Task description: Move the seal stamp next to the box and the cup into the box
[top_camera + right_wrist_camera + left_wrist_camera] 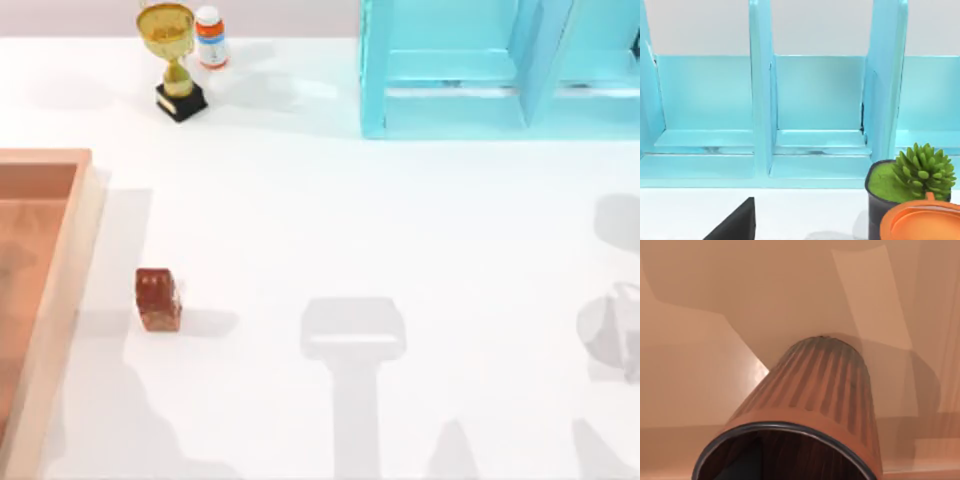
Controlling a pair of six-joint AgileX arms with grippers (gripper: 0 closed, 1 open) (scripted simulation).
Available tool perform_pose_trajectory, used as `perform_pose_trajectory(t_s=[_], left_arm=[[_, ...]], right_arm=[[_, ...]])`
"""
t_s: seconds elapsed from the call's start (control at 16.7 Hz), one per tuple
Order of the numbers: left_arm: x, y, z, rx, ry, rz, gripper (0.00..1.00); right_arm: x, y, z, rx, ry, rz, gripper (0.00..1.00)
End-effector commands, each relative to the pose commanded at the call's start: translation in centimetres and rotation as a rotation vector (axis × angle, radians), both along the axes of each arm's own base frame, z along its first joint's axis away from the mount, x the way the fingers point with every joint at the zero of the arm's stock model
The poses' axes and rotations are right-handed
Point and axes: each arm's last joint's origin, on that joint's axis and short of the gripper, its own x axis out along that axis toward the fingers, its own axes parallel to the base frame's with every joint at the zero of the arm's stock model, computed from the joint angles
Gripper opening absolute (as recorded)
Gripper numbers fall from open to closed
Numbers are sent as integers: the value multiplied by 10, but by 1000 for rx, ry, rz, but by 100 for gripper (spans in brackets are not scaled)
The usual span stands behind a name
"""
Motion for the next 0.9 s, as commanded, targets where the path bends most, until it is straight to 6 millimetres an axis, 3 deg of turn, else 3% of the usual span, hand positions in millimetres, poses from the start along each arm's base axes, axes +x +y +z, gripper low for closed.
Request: perform_pose_trajectory(t_s=[0.36,0.9], left_arm=[[3,0,11,10,4,-6,100],[3,3,74,60,63,-6,100]], right_arm=[[0,0,0,0,0,0,100],[0,0,0,0,0,0,100]])
